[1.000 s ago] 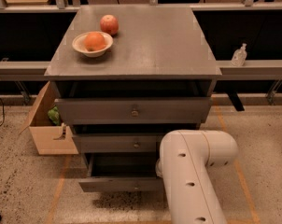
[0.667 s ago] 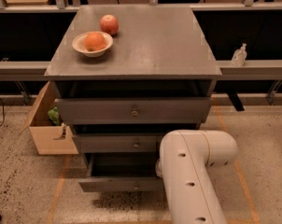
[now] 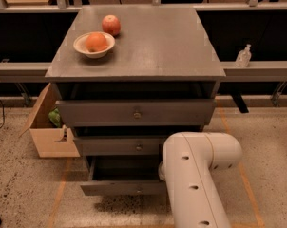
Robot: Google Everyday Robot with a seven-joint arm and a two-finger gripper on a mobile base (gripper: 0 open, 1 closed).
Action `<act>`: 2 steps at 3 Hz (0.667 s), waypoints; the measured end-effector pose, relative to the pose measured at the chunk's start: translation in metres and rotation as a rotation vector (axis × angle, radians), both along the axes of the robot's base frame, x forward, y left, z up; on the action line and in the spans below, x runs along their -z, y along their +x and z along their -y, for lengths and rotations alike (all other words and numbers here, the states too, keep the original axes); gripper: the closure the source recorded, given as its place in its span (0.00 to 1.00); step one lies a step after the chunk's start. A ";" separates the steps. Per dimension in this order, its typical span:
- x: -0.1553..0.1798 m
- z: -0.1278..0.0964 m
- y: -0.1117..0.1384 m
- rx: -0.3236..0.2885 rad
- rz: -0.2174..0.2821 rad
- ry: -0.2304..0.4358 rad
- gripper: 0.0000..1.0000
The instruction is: Open bottom drawer
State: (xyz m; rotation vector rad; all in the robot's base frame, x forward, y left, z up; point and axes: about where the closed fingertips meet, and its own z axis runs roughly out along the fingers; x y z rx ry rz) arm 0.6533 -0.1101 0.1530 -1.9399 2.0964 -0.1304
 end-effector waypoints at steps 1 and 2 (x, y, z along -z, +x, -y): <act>0.000 0.000 0.000 0.000 0.000 0.000 1.00; 0.000 0.000 0.000 0.000 0.000 0.000 1.00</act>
Offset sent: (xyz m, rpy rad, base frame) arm -0.0306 -0.0001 0.3359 0.2706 -0.9263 0.2149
